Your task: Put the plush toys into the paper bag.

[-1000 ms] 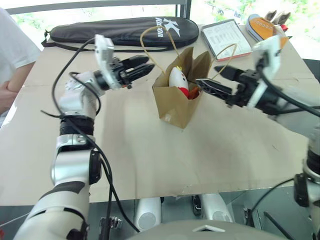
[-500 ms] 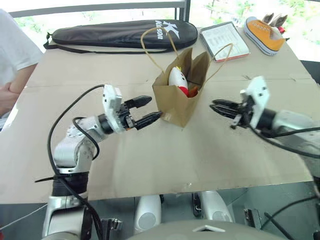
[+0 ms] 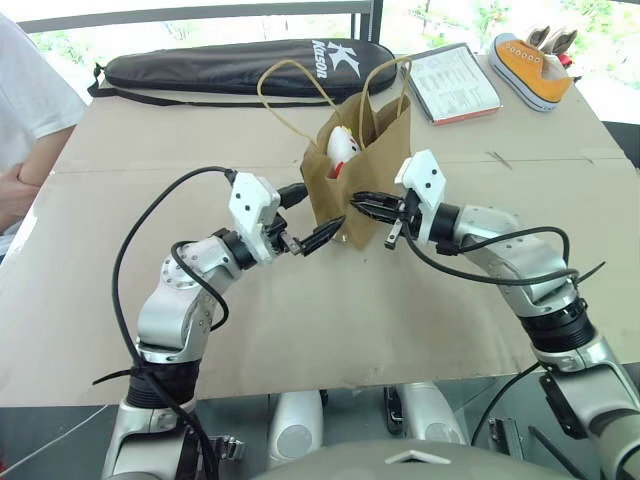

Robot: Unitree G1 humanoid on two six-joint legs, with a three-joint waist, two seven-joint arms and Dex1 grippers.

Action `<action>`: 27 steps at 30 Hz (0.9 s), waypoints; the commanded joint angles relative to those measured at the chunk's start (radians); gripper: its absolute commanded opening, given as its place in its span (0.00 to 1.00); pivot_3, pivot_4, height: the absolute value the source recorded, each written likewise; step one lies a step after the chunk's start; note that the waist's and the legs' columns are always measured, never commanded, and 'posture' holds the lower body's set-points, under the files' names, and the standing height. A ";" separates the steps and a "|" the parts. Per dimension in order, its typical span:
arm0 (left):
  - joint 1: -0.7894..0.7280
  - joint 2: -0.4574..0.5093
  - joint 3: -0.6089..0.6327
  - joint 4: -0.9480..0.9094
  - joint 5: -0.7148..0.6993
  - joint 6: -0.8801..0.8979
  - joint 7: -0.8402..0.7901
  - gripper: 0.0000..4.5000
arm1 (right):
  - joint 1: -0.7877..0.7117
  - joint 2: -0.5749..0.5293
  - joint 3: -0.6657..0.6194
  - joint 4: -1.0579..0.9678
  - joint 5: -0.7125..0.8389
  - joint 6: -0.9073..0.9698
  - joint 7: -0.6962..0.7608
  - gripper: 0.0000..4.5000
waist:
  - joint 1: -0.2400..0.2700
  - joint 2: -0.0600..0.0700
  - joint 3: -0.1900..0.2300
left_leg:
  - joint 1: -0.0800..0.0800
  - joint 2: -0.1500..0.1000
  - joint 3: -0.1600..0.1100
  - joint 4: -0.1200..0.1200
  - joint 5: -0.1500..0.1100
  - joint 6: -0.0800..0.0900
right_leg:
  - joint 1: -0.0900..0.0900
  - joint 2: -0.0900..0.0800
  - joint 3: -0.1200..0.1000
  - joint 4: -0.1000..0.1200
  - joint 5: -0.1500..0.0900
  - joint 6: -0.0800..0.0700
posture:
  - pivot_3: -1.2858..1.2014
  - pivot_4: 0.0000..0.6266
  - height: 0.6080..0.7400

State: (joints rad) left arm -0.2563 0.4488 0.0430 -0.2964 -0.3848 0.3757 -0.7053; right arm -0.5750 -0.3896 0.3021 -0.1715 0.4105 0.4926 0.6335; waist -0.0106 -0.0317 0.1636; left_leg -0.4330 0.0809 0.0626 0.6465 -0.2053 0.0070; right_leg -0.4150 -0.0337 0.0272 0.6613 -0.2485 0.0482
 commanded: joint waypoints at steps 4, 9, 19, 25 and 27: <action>-0.022 -0.042 -0.039 -0.010 0.069 -0.070 0.074 1.00 | -0.029 0.083 -0.014 0.050 -0.039 -0.044 0.020 0.01 | 0.000 0.000 0.000 | 0.000 0.000 0.000 0.000 0.000 0.000 | 0.000 0.000 0.000 0.001 0.000 0.000 | 0.52 0.24 1.00; -0.020 -0.060 -0.055 0.019 0.106 -0.108 0.093 1.00 | -0.011 0.085 -0.038 0.017 -0.051 -0.022 0.016 0.01 | 0.000 0.000 0.000 | 0.000 0.000 0.000 0.000 0.000 0.000 | 0.000 0.000 0.000 0.001 0.000 0.000 | 0.52 0.24 1.00; -0.081 -0.051 -0.071 0.179 0.138 -0.216 0.035 0.22 | 0.049 0.043 -0.136 -0.154 0.032 0.097 0.019 0.00 | 0.002 0.000 0.000 | 0.000 0.000 0.000 0.000 0.000 0.000 | 0.000 0.000 0.000 0.000 0.000 0.000 | 0.52 0.24 1.00; -0.128 -0.055 -0.069 0.261 0.118 -0.277 -0.023 0.01 | 0.080 0.019 -0.209 -0.233 0.067 0.144 -0.016 0.00 | 0.000 0.000 0.000 | 0.000 0.000 0.000 0.000 0.000 0.000 | 0.000 0.000 0.000 0.001 0.000 0.000 | 0.52 0.24 1.00; -0.134 -0.021 -0.055 0.285 0.094 -0.321 -0.103 0.01 | 0.103 -0.009 -0.216 -0.262 0.069 0.148 -0.004 0.00 | 0.000 0.000 0.000 | 0.000 0.000 0.000 0.000 0.000 0.000 | 0.000 0.000 0.000 0.000 0.000 0.000 | 0.52 0.24 1.00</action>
State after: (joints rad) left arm -0.3712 0.4021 -0.0358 -0.0103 -0.2596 0.1165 -0.7393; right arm -0.4834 -0.3794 0.1133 -0.3780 0.4634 0.6370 0.6228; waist -0.0104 -0.0317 0.1636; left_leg -0.4332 0.0807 0.0625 0.6466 -0.2053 0.0069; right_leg -0.4150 -0.0338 0.0269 0.6616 -0.2482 0.0485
